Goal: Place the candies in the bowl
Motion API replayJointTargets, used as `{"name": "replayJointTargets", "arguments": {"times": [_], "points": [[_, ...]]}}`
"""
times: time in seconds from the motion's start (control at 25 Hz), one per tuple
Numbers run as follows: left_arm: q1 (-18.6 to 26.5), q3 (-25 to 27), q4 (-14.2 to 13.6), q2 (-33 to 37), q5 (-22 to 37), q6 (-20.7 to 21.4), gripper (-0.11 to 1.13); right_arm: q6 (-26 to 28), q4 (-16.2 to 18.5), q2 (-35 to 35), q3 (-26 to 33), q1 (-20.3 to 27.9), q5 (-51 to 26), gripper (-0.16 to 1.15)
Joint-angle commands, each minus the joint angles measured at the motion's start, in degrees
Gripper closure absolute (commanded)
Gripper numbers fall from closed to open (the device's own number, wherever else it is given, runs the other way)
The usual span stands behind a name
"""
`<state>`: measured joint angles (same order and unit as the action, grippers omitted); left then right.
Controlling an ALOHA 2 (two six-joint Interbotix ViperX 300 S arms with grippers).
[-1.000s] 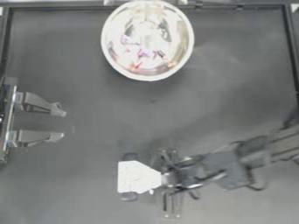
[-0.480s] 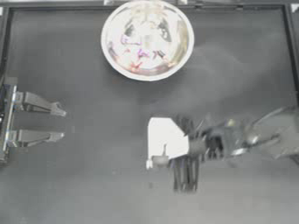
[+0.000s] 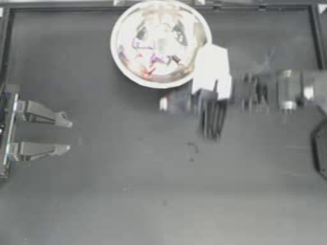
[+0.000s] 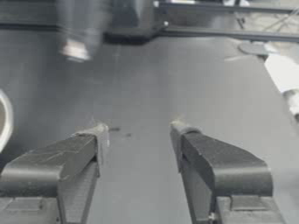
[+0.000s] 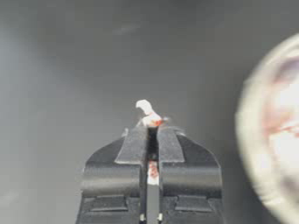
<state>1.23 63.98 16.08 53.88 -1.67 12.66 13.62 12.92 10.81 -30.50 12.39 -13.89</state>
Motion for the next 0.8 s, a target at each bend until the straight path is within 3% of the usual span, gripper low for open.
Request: {"name": "replayJointTargets", "arguments": {"times": [0.04, 0.44, 0.8], "points": [[0.1, -1.3, 0.1, -1.2, -0.3, 0.1, 0.18, -0.1, 1.3, 0.9, -0.2, 5.4, 4.9, 0.74], [0.1, -1.2, 0.2, -1.2, -0.3, 0.1, 0.18, -0.1, 5.1, -7.1, 3.5, 16.7, 12.7, 0.74], [0.1, -1.2, 0.5, -1.2, -0.3, 0.1, 0.18, -0.1, 6.9, -17.3, 9.8, 19.9, 13.1, 0.71]]}}
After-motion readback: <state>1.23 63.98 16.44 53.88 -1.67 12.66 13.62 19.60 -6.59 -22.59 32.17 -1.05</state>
